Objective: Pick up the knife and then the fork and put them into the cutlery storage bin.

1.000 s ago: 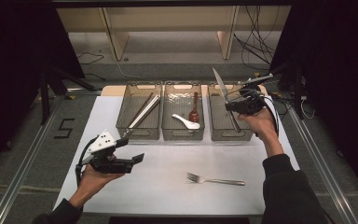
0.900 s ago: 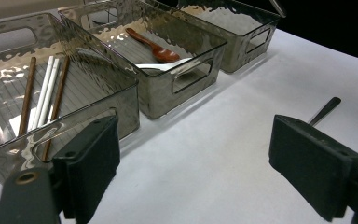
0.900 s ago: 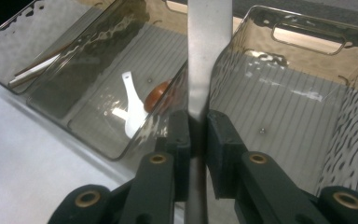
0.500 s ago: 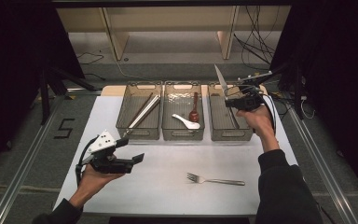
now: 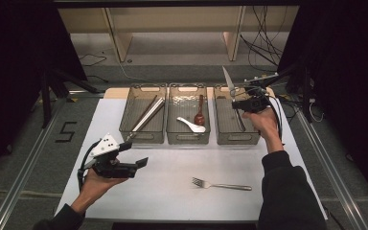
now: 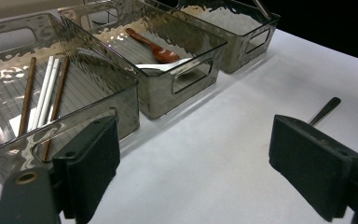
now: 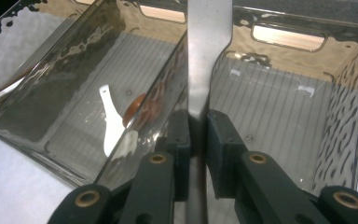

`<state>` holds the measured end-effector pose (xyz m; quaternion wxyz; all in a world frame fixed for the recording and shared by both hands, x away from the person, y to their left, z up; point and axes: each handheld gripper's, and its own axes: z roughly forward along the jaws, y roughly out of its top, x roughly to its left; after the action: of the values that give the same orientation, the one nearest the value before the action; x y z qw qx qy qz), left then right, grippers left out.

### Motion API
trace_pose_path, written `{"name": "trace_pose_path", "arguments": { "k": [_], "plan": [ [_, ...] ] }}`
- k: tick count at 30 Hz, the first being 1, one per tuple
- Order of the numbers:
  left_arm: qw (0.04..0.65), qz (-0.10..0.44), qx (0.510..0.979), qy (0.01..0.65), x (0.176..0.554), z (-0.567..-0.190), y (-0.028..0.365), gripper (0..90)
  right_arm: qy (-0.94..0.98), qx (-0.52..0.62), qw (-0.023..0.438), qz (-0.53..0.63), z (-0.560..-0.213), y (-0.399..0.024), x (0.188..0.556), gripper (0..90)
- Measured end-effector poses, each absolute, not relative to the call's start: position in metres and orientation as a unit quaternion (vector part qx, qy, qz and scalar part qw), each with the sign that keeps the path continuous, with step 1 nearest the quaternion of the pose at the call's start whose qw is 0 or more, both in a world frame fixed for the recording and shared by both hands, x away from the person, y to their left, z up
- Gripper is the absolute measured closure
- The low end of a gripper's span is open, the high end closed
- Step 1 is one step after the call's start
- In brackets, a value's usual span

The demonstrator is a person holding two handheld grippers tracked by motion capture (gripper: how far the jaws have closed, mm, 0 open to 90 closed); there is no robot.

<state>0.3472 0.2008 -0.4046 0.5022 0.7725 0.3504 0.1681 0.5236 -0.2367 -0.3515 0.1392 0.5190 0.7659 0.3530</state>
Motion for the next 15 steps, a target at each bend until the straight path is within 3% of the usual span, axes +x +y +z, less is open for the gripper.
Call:
{"name": "trace_pose_path", "arguments": {
  "k": [15],
  "plan": [
    [0.501, 0.168, 0.774, 0.349, 0.347, -0.404, 0.201, 15.6, 0.753, 0.546, 0.141, 0.340, -0.366, -0.239, 0.534, 80.9]
  ]
}}
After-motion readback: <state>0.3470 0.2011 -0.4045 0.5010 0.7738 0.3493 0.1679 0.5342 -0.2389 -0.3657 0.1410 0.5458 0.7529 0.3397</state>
